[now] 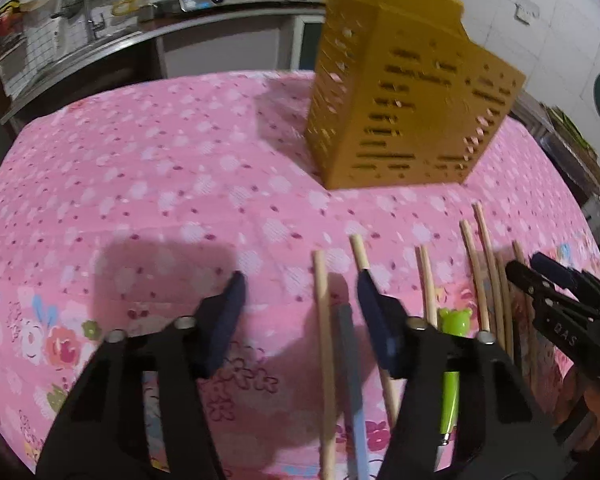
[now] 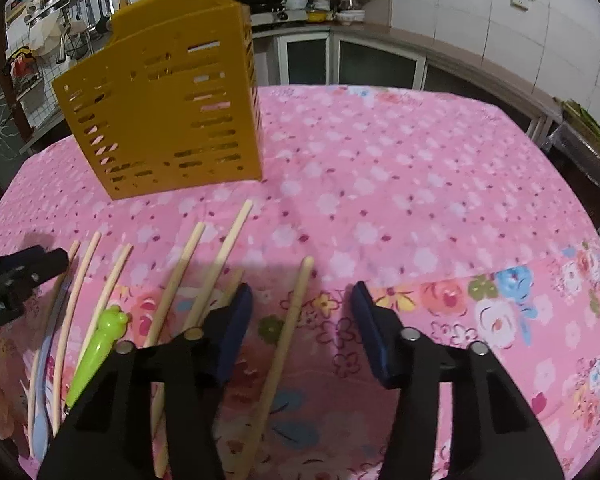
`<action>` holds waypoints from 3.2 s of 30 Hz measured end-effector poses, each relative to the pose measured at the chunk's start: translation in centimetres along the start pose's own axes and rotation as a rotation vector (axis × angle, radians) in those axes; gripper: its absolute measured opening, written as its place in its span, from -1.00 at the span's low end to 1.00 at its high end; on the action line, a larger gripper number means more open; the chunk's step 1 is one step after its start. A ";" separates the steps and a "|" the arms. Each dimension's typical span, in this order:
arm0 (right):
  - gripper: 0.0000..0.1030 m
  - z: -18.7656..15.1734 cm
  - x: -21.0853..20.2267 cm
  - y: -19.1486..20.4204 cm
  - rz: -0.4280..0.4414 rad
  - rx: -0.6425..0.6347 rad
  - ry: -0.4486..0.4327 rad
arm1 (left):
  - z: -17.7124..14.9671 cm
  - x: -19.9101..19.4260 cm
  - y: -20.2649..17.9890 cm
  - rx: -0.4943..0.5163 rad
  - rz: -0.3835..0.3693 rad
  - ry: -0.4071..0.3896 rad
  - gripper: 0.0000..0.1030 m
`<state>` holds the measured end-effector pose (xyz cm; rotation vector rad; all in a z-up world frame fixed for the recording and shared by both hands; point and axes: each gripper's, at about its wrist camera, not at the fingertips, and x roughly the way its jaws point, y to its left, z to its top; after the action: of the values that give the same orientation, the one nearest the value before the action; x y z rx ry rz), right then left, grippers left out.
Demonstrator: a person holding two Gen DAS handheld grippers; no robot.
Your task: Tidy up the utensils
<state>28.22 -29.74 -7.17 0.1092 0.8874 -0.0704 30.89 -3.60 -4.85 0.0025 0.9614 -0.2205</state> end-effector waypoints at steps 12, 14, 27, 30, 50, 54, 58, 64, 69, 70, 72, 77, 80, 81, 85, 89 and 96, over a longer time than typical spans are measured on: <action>-0.44 0.6 0.7 0.5 0.018 -0.008 0.005 | 0.9 1.4 -0.2 0.000 0.044 0.041 -0.57; -0.49 0.6 0.7 0.6 0.014 -0.012 0.003 | 0.9 1.5 -0.3 0.010 0.054 0.042 -0.60; -0.51 1.1 1.0 0.8 0.006 -0.009 0.036 | 1.2 1.7 0.1 -0.017 0.077 0.043 -0.88; -0.62 1.6 1.2 0.6 0.009 0.000 0.061 | 1.3 1.7 -0.1 -0.010 0.092 0.050 -0.89; -0.88 3.8 -2.5 -1.3 0.132 0.043 -0.017 | 1.6 -2.6 1.7 -0.095 0.006 -0.046 -0.92; -0.88 4.3 -4.6 -1.3 0.185 0.034 -0.113 | 2.2 -5.1 2.1 -0.112 -0.023 -0.124 -0.92; -0.88 5.4 -6.8 -1.8 0.226 0.038 -0.198 | 3.1 -7.9 1.9 -0.108 -0.049 -0.205 -0.92; -0.88 6.9 -9.5 -2.1 0.244 0.039 -0.291 | 4.5 -11.9 1.0 -0.081 -0.060 -0.335 -0.92; -0.88 9.3 -13.1 -2.4 0.264 0.057 -0.417 | 6.5 -15.5 0.3 -0.093 -0.127 -0.468 -0.92; -0.88 10.2 -14.1 -2.4 0.269 0.060 -0.452 | 7.5 -16.4 0.0 -0.089 -0.136 -0.501 -0.92; -0.88 11.5 -15.4 -2.4 0.273 0.062 -0.495 | 8.8 -17.1 -0.6 -0.091 -0.155 -0.535 -0.92; -0.88 16.1 -18.8 -1.8 0.282 0.051 -0.600 | 13.0 -19.1 -1.9 -0.091 -0.251 -0.639 -0.92; -0.88 18.5 -20.4 -1.3 0.271 0.038 -0.662 | 15.2 -18.9 -2.7 -0.082 -0.253 -0.675 -0.92; -0.88 19.1 -20.6 -1.3 0.269 0.038 -0.673 | 15.8 -18.7 -2.8 -0.085 -0.259 -0.682 -0.92; -0.88 21.6 -20.2 -0.7 0.264 0.044 -0.719 | 18.5 -16.7 -3.5 -0.111 -0.262 -0.703 -0.92; -0.88 22.5 -18.7 -0.2 0.246 0.032 -0.749 | 20.5 -14.4 -4.6 -0.088 -0.195 -0.732 -0.92; -0.88 23.6 -14.8 0.3 0.247 0.018 -0.735 | 23.1 -10.5 -5.0 -0.114 -0.141 -0.779 -0.92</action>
<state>37.09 -32.17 19.09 0.1926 0.1351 0.1090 42.89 -8.83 17.41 -0.2405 0.1949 -0.2676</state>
